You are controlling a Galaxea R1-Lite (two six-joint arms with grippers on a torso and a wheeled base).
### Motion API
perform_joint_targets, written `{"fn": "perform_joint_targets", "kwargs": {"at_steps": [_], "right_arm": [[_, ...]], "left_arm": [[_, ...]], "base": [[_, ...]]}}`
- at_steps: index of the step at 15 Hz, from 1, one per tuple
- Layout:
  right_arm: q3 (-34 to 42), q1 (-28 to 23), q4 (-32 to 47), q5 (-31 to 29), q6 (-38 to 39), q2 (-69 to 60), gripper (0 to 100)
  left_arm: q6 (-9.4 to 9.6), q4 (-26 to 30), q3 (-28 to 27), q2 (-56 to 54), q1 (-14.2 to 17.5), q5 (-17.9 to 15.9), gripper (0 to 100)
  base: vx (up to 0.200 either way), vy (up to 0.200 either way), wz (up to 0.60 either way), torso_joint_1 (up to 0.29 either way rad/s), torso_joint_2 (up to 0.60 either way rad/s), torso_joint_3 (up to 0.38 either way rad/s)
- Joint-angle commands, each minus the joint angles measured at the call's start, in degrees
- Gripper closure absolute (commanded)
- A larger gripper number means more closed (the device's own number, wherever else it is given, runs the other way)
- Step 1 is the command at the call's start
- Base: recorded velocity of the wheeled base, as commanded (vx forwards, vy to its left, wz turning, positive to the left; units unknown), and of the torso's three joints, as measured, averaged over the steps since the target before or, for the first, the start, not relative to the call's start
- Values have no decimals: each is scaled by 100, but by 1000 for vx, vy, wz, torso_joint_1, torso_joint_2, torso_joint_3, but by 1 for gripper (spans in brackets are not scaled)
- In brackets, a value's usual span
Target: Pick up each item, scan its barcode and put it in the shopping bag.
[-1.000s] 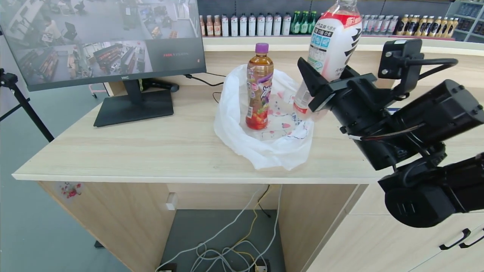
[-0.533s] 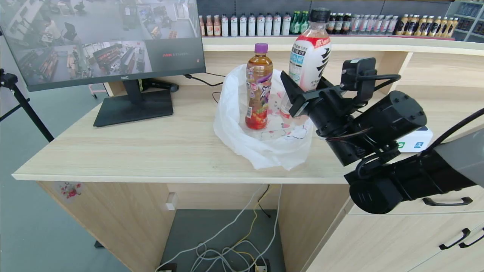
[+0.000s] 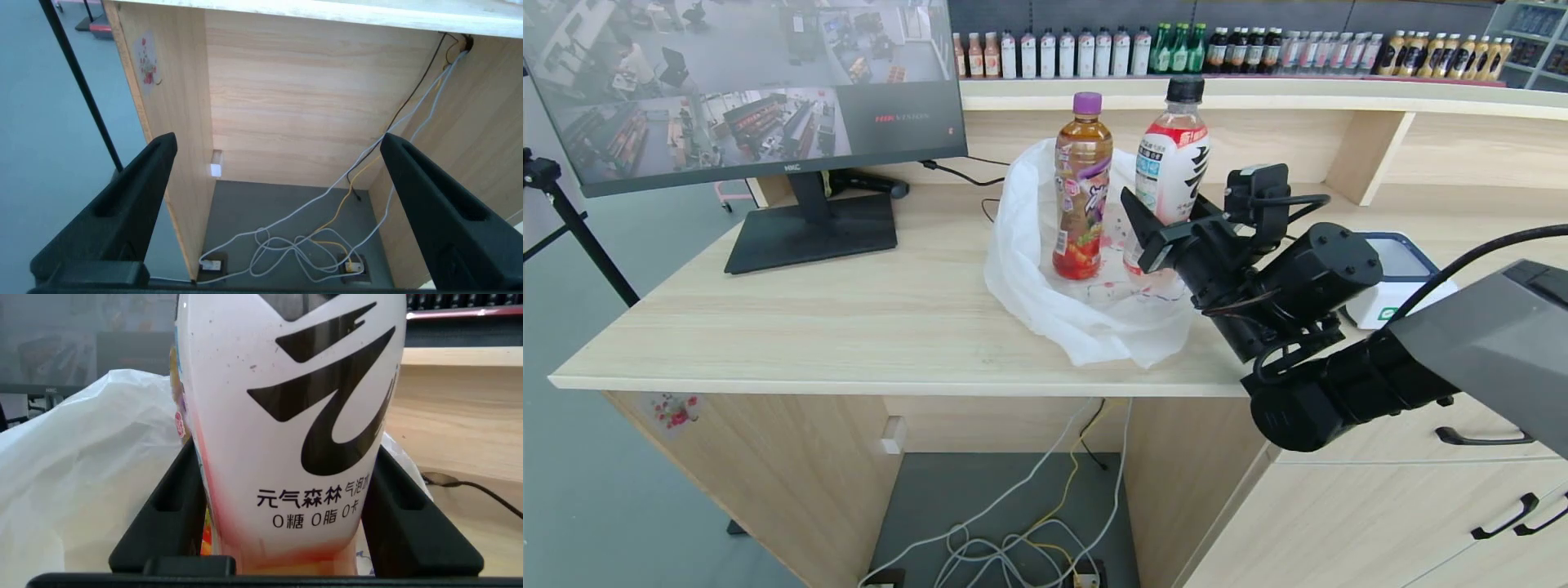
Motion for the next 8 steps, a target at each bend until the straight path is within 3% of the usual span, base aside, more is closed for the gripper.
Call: {"fn": "perform_joint_targets", "kwargs": {"at_steps": [1, 8], "right_arm": [[-269, -76, -8, 61, 7, 183, 100], [-1113, -129, 537, 70, -2, 534, 100]], "left_arm": [[-1, -1, 0, -2, 0, 4, 0], [-1, -1, 0, -2, 0, 4, 0]], "base": [[0, 0, 0, 0, 0, 0], [0, 0, 0, 0, 0, 0]]}}
